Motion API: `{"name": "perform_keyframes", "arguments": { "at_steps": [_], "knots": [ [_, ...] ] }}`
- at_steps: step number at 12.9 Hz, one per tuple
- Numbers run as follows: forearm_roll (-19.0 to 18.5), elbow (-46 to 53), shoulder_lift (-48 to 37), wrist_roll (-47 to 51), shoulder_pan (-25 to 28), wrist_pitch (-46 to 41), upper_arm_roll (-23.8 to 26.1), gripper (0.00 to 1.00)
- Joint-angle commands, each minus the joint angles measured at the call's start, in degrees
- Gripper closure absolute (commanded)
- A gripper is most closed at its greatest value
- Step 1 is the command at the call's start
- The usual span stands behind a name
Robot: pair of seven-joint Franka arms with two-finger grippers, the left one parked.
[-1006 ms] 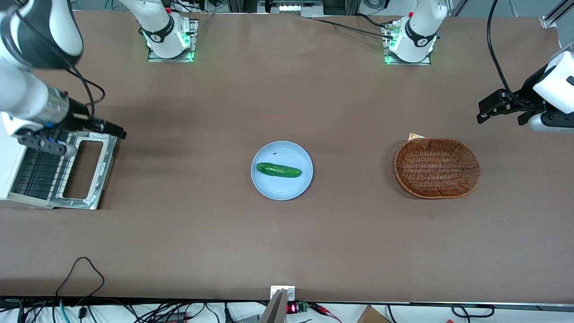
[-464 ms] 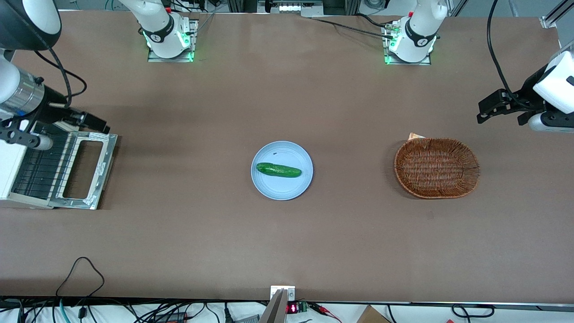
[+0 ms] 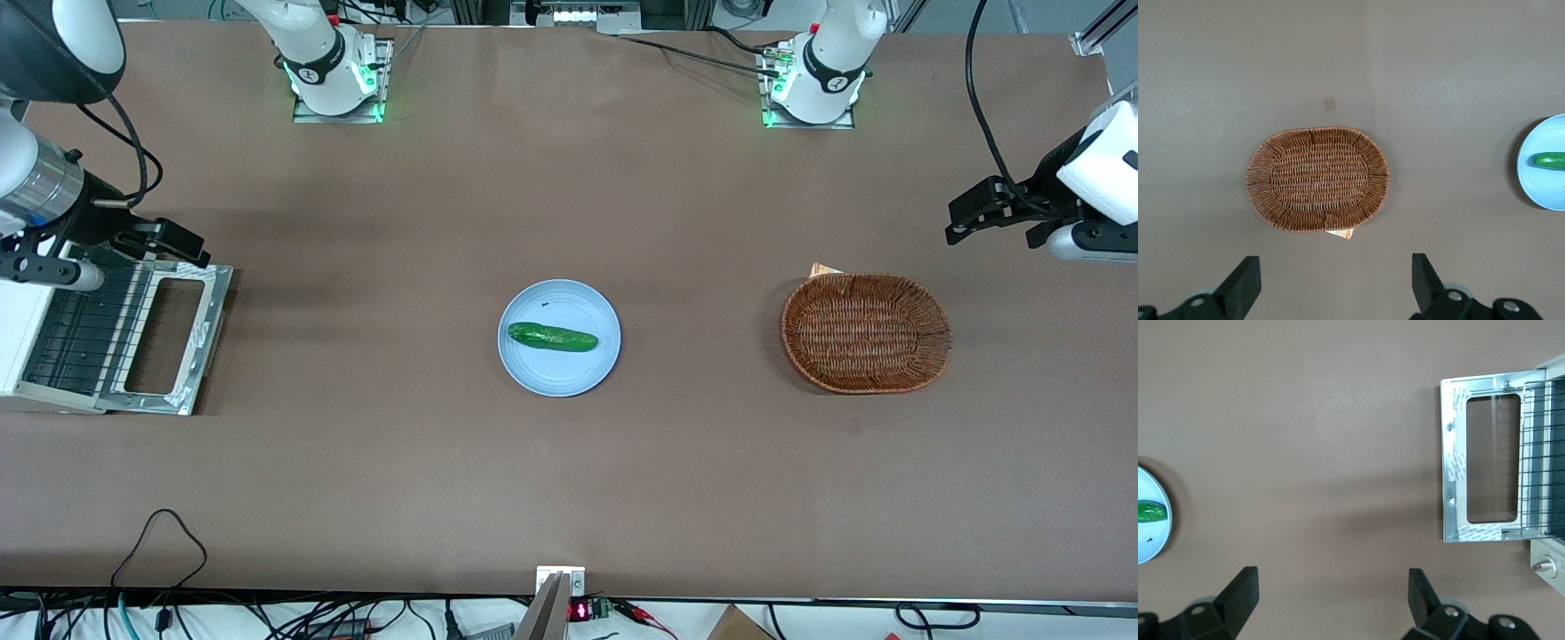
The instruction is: Open oven door with right arm only
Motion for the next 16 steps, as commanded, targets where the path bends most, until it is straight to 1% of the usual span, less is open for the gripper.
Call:
{"name": "perform_keyframes", "arguments": {
  "at_steps": [1,4,11,16],
  "knots": [
    [-0.57,-2.64,-2.34,-1.99,-0.58,0.62,0.41,0.01],
    [-0.13,-1.67,-2.07,-5.76,-0.67,-2.72,0.33,0.01],
    [-0.48,0.00,-0.76,-5.77,-0.58,-3.34,0.41,0.01],
    [-0.75,3.16,1.36,-6.04,-0.58,-4.75,0.41,0.01]
  ]
}}
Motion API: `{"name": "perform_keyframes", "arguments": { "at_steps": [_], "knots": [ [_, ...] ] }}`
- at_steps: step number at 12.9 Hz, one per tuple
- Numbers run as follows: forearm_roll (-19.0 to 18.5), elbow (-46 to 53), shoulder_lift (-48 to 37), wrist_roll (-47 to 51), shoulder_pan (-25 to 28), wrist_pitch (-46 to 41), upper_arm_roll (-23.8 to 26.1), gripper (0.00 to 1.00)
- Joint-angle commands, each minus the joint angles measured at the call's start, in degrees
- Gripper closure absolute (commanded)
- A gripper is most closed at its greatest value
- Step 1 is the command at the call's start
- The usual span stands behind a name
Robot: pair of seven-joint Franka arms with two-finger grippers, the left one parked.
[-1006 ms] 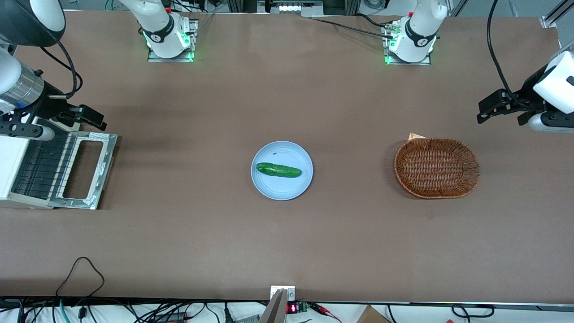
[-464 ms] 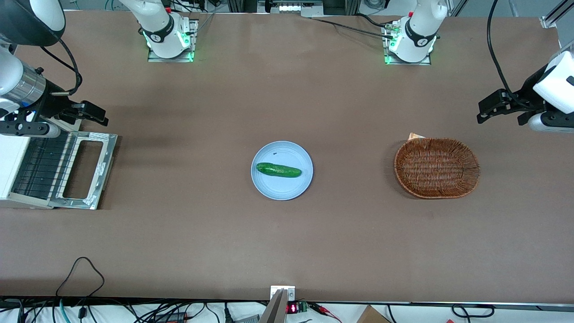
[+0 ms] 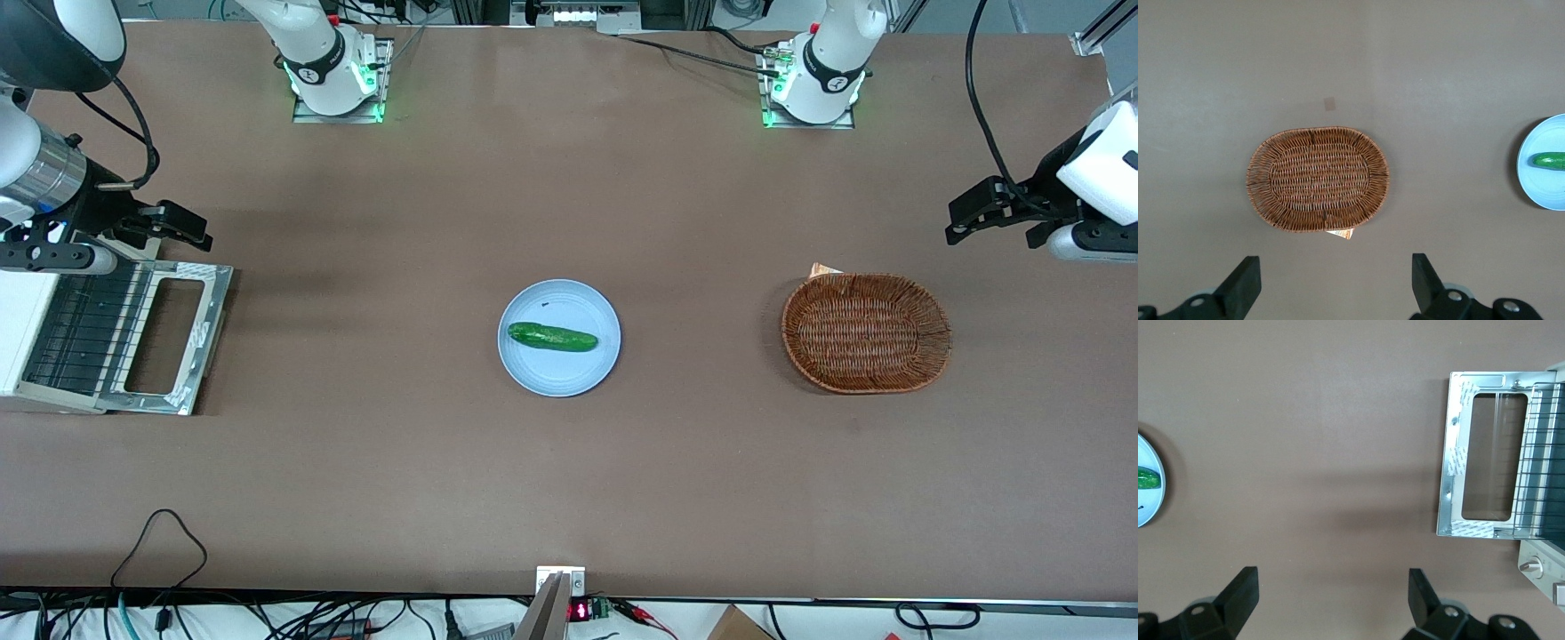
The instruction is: Open oven door with right arm only
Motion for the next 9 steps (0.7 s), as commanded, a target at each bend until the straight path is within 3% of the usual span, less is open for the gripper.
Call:
{"name": "perform_keyframes", "arguments": {
  "at_steps": [1,9],
  "knots": [
    [-0.71,2.20,1.24,-0.91,-0.67,-1.54,0.50,0.01],
    [-1.24,3.78,2.47,-0.92,-0.76,-2.16,0.41,0.01]
  ]
}}
